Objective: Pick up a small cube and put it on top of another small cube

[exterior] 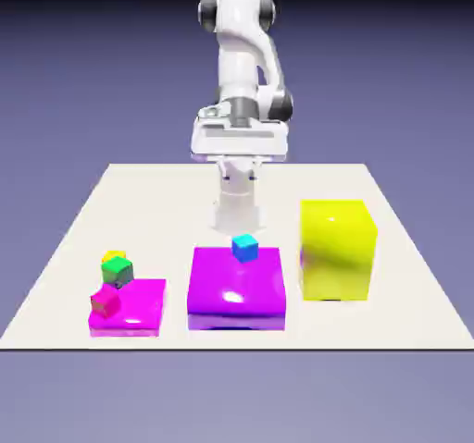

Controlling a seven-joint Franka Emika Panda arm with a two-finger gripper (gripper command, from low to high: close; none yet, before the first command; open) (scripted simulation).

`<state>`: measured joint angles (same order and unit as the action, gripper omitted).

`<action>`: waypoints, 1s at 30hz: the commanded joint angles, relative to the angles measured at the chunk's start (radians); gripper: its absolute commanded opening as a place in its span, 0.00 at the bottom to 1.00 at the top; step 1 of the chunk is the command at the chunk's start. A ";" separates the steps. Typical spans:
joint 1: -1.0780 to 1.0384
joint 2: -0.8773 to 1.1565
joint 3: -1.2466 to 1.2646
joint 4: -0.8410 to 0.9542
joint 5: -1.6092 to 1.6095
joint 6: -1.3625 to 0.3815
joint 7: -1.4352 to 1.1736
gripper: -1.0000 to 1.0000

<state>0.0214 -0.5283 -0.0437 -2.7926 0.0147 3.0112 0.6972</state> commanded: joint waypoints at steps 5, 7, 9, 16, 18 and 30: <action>0.047 0.162 -0.181 0.074 0.029 -0.115 -0.191 0.50; 0.066 0.227 -0.254 0.104 0.040 -0.161 -0.267 0.50; 0.084 0.292 -0.326 0.134 0.052 -0.207 -0.344 0.50; 0.150 0.518 -0.580 0.238 0.092 -0.368 -0.611 0.50; 0.169 0.583 -0.652 0.267 0.103 -0.414 -0.687 0.50; 0.214 0.924 -1.009 0.268 0.395 -0.473 -0.940 0.50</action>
<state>0.2354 0.3962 -1.0525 -2.5251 0.4098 2.5383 -0.2427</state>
